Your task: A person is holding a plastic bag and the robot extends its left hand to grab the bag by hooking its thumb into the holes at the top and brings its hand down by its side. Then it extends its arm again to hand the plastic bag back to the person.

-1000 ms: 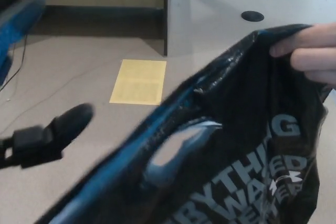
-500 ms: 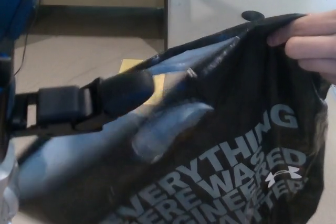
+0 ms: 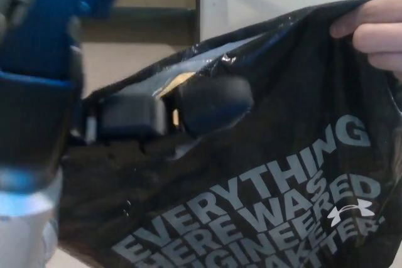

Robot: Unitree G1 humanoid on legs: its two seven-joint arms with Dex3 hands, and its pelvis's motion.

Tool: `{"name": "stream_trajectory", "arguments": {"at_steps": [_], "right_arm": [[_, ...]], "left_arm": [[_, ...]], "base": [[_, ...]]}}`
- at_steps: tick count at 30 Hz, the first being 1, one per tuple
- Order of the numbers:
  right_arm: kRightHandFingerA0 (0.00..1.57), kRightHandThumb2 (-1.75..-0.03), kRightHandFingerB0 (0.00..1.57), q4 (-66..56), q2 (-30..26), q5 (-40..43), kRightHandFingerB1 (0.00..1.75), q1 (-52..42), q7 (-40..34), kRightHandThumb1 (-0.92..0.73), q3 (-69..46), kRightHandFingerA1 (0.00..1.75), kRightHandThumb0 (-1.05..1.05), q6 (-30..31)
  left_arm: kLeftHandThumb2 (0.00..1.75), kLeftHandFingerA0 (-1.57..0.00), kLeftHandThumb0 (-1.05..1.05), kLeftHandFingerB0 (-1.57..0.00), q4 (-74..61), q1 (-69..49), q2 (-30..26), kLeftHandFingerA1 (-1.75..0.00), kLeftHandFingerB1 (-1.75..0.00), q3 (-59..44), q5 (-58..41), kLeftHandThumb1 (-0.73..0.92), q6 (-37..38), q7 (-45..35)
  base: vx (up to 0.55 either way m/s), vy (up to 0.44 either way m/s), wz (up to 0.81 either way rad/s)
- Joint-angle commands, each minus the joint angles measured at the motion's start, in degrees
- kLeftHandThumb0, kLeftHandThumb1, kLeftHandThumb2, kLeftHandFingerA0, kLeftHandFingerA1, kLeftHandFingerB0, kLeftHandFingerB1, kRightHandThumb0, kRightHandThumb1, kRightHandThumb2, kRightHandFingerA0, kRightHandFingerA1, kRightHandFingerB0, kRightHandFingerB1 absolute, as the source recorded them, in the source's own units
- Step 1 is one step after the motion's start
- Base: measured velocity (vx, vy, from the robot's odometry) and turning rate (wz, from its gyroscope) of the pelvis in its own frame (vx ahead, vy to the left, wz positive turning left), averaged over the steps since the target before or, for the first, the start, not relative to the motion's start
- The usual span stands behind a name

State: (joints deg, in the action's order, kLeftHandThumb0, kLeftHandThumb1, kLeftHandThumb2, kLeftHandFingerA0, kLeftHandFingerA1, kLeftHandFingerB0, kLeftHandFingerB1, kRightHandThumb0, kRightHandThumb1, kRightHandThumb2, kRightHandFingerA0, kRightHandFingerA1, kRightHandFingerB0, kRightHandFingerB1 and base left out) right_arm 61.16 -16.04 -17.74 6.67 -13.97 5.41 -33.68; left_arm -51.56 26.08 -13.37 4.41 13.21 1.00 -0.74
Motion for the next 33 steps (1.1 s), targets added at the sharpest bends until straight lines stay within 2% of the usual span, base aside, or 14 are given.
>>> {"name": "stream_trajectory", "arguments": {"at_steps": [1, 3, 4, 8, 9, 12, 17, 18, 20, 23, 24, 26, 27, 33], "right_arm": [[0.67, -0.58, 0.49, 0.18, -0.9, 1.2, 0.37, 0.71, 0.3, -0.62, -0.99, 0.45, -0.22, 0.63], [0.68, -0.58, 0.5, 0.51, -1.05, 0.59, 0.37, 0.5, -0.48, -0.62, -0.7, 0.45, -0.22, 0.16], [0.67, -0.58, 0.5, 0.26, -1.13, 0.55, 0.37, 0.15, -0.35, -0.62, -0.66, 0.45, -0.23, 0.08], [0.66, -0.58, 0.48, 0.25, -1.28, 0.16, 0.36, -0.06, -0.14, -0.62, -0.32, 0.45, -0.23, 0.62], [0.67, -0.58, 0.49, 0.43, -1.3, 0.05, 0.37, 0.13, -0.29, -0.62, -0.26, 0.45, -0.23, 0.72], [0.66, -0.59, 0.49, 0.89, -0.99, 0.61, 0.37, 0.79, 0.03, -0.62, -0.57, 0.44, -0.22, 0.8], [0.67, -0.58, 0.51, 0.68, -0.82, 0.3, 0.37, 0.17, -0.38, -0.61, -0.3, 0.45, -0.21, 0.34], [0.66, -0.58, 0.5, 0.8, -0.86, 0.09, 0.37, -0.01, -0.38, -0.62, -0.1, 0.45, -0.22, 0.33], [0.67, -0.58, 0.5, 1.16, -0.93, -0.31, 0.37, 0.34, -0.76, -0.61, 0.19, 0.45, -0.2, 0.34], [0.67, -0.58, 0.5, 1.18, -1.08, -0.26, 0.37, 0.82, -0.57, -0.61, 0.25, 0.45, -0.21, 0.85], [0.67, -0.58, 0.5, 1.08, -1.0, 0.08, 0.37, 1.16, -0.22, -0.61, 0.07, 0.45, -0.21, 1.07], [0.67, -0.58, 0.5, 1.05, -1.03, 0.02, 0.37, 1.55, -0.28, -0.61, 0.1, 0.45, -0.21, 1.2], [0.66, -0.58, 0.5, 1.22, -0.87, 0.26, 0.37, 1.57, -0.06, -0.61, -0.01, 0.45, -0.2, 0.99], [0.66, -0.58, 0.5, 0.79, -0.88, -0.48, 0.37, 0.72, -0.64, -0.61, 0.68, 0.45, -0.21, 0.64]], "left_arm": [[0.73, -0.05, -0.66, -0.11, -2.36, -3.46, -0.74, -0.34, -0.29, 4.0, 9.78, 0.43, -11.26, -5.18], [0.57, -0.1, -0.66, -0.12, -0.51, -4.25, -1.19, -0.31, -0.23, 5.2, 14.74, 0.47, -10.68, -5.22], [0.74, -0.06, -0.66, -0.09, 0.62, -4.92, -1.38, -0.37, -0.25, 5.68, 15.9, 0.42, -10.0, -5.0], [0.73, -0.05, -0.61, -0.08, 2.53, -7.32, -1.63, -0.3, -0.25, 6.99, 18.48, 0.39, -10.05, -5.32], [0.55, -0.06, -0.61, -0.07, 2.74, -7.76, -1.83, -0.27, -0.25, 7.22, 19.0, 0.45, -10.56, -5.93], [0.74, -0.05, -0.6, -0.07, 3.43, -8.29, -2.0, -0.28, -0.24, 7.76, 22.65, 0.37, -11.13, -6.52], [0.73, -0.05, -0.59, -0.07, 6.27, -8.0, -0.8, -0.29, -0.24, 7.46, 28.99, 0.37, -10.28, -3.54], [0.54, -0.06, -0.57, -0.07, 6.64, -7.88, -0.61, -0.27, -0.25, 7.18, 29.7, 0.43, -10.38, -3.28], [0.7, -0.05, -0.53, -0.07, 8.11, -7.11, -0.61, -0.26, -0.25, 6.46, 30.82, 0.35, -10.37, -2.41], [0.53, -0.04, -0.48, -0.07, 10.27, -6.08, -0.81, -0.27, -0.25, 5.49, 32.27, 0.42, -10.38, -1.65], [0.68, -0.06, -0.5, -0.07, 11.17, -5.58, -1.14, -0.24, -0.24, 5.0, 32.85, 0.35, -10.6, -1.9], [0.54, -0.05, -0.49, -0.05, 11.65, -5.29, -1.19, -0.23, -0.22, 4.58, 33.36, 0.42, -10.95, -2.61], [0.68, -0.05, -0.49, -0.06, 11.85, -5.35, -1.14, -0.23, -0.23, 4.28, 33.81, 0.34, -11.12, -3.03], [0.62, -0.11, -0.51, -0.08, 15.42, -5.31, 0.01, -0.37, -0.3, 3.19, 36.73, 0.38, -8.75, 1.84]], "base": [[0.0, 0.0, 0.0], [0.0, 0.0, 0.0], [0.0, 0.0, 0.0], [0.0, 0.0, 0.0], [0.0, 0.0, 0.0], [0.0, 0.0, 0.0], [0.0, 0.0, 0.0], [0.0, 0.0, 0.0], [0.0, 0.0, 0.0], [0.0, 0.0, 0.0], [0.0, 0.0, 0.0], [0.0, 0.0, 0.0], [0.0, 0.0, 0.0], [0.0, 0.0, 0.0]]}}
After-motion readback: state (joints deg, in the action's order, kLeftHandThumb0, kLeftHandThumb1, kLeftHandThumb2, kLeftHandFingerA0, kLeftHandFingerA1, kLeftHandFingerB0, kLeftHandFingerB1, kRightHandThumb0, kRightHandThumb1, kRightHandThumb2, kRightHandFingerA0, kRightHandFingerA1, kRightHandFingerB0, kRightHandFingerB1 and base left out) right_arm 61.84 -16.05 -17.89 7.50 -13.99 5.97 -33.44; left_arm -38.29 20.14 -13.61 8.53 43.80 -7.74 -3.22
